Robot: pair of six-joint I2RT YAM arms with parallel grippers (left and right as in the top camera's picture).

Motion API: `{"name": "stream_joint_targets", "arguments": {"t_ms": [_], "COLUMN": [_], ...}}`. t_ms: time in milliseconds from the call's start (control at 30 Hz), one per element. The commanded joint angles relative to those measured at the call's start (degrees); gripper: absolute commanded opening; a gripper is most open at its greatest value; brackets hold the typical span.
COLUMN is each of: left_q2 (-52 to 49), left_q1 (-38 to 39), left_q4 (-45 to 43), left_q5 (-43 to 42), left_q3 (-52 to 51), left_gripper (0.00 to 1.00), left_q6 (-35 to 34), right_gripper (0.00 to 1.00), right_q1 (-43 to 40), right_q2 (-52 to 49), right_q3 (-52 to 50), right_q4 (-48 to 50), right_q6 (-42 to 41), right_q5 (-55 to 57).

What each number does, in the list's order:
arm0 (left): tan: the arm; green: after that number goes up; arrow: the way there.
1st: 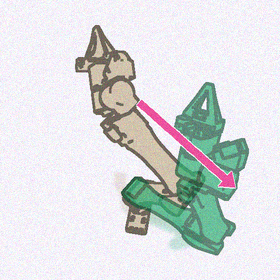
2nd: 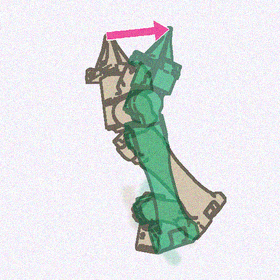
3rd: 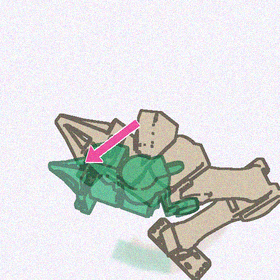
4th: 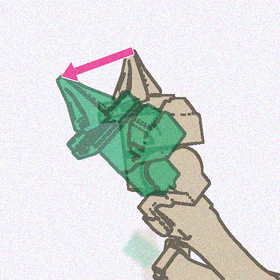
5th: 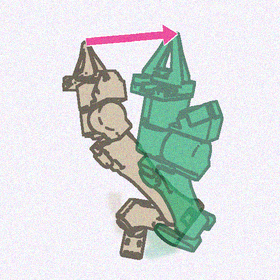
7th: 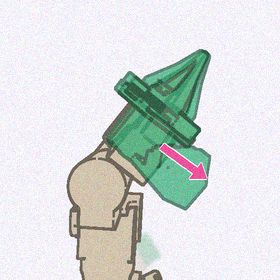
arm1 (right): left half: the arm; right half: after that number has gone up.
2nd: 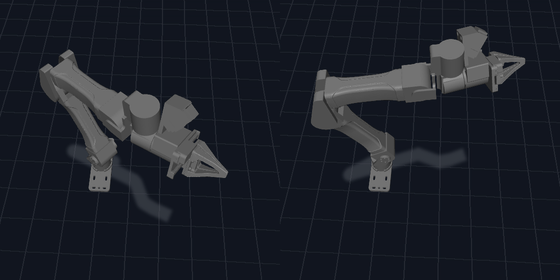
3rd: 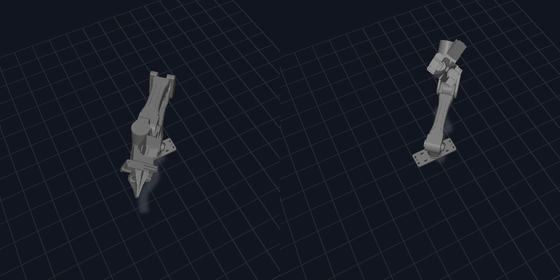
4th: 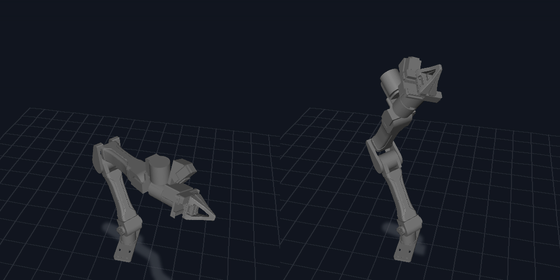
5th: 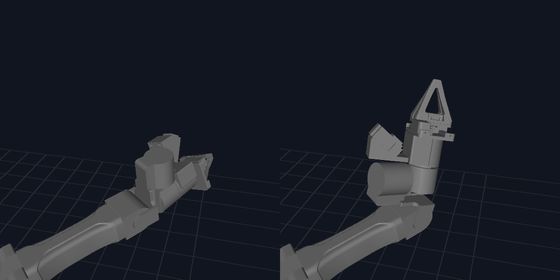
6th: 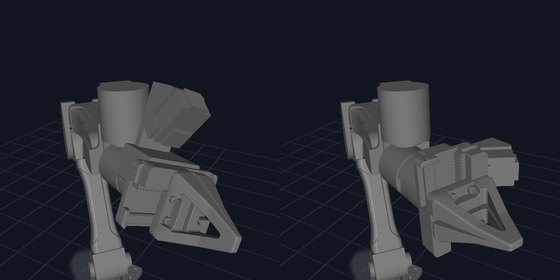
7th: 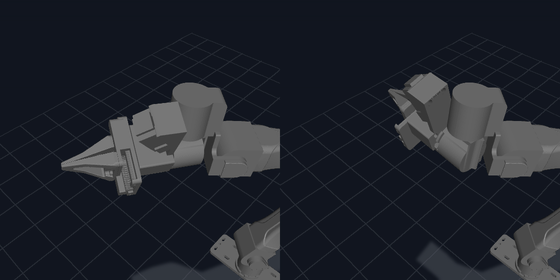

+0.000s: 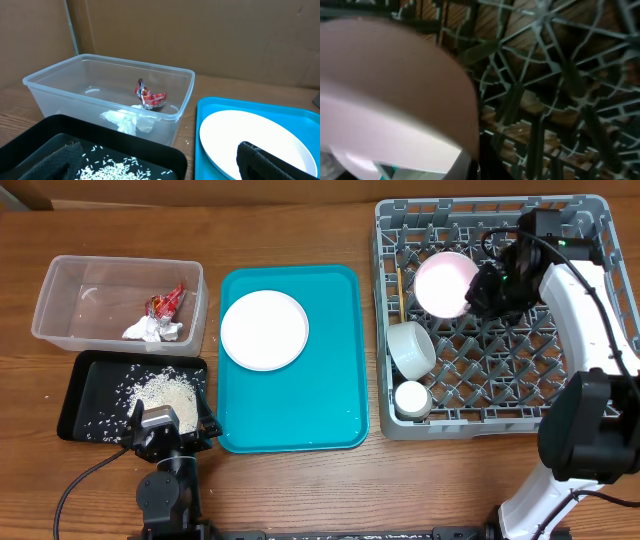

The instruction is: Sort waste into correct bins and load items into the dishwasher

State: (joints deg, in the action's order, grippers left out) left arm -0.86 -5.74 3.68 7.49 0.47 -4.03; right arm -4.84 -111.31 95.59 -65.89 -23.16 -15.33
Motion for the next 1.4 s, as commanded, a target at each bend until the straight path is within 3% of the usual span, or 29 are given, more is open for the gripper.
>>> {"name": "stream_joint_targets", "arguments": {"t_ms": [0, 67, 200, 267, 433, 667, 1000, 1200, 1367], "left_q2": [0.59, 0.59, 0.59, 0.59, 0.59, 0.59, 0.59, 0.59, 0.59], "left_q1": [-0.24, -0.24, -0.24, -0.24, -0.24, -0.24, -0.24, -0.24, -0.24], "left_q4": [-0.07, -0.07, -0.07, -0.07, -0.07, -0.07, -0.07, -0.07, -0.07], "left_q5": [0.15, 0.15, 0.15, 0.15, 0.15, 0.15, 0.15, 0.15, 0.15], "left_q3": [-0.20, -0.20, -0.20, -0.20, -0.20, -0.20, -0.20, -0.20, -0.20], "left_gripper": [1.00, 1.00, 1.00, 1.00, 1.00, 1.00, 1.00, 1.00, 1.00], "left_q6": [1.07, 1.07, 1.07, 1.07, 1.07, 1.07, 1.07, 1.07, 1.07], "right_gripper": [0.04, 0.04, 0.04, 0.04, 0.04, 0.04, 0.04, 0.04, 0.04], "right_q1": [0.33, 1.70, 10.51, 21.16, 34.03, 33.75, 29.51, 29.20, 29.20], "right_q2": [4.87, 9.68, 20.74, 25.77, 25.62, 20.83, 12.68, 9.27, 8.72], "right_q3": [0.35, 0.52, 0.50, 0.39, -3.80, -18.60, -18.73, -18.73, -18.73], "right_q4": [-1.97, -2.80, -6.36, -13.27, -28.37, -24.04, -20.33, -9.79, -6.34], "right_q6": [0.24, -0.17, -7.69, -17.86, -38.27, -39.67, -39.39, -28.83, -27.58], "right_q5": [12.68, 19.34, 45.94, 69.51, 87.91, 90.88, 91.73, 86.55, 82.29]}}
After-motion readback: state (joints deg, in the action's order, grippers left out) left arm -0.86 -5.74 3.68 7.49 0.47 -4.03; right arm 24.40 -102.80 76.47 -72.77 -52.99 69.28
